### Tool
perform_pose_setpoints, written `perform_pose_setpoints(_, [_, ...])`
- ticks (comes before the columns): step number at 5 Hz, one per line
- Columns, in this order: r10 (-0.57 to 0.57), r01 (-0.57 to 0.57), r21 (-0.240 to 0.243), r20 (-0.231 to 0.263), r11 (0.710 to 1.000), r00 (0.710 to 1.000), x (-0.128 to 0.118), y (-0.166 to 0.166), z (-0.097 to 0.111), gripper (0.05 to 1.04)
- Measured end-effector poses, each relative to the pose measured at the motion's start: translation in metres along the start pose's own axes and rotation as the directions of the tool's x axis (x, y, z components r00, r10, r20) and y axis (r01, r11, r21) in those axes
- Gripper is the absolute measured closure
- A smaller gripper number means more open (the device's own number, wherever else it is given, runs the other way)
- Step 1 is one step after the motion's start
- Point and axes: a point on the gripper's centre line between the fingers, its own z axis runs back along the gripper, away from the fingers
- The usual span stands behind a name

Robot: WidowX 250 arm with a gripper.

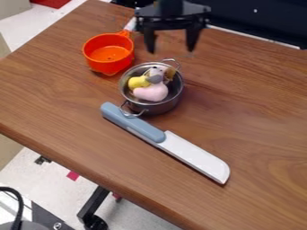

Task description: Moved the silver pot near the knife.

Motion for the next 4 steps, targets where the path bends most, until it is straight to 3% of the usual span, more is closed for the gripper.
perform_pose_setpoints(1, [-0.165,0.165,-0.014,0.003,0.986,0.986,-0.002,-0.026,-0.007,0.085])
perform_pose_setpoints(2, [-0.368,0.365,-0.053,-0.068,0.929,0.927,-0.009,-0.048,-0.013,0.085])
perform_pose_setpoints(3, [-0.543,0.539,-0.077,-0.052,0.839,0.838,-0.020,-0.068,-0.011,0.085])
perform_pose_setpoints(4, [-0.696,0.693,-0.081,-0.008,0.716,0.718,-0.035,-0.089,-0.011,0.085])
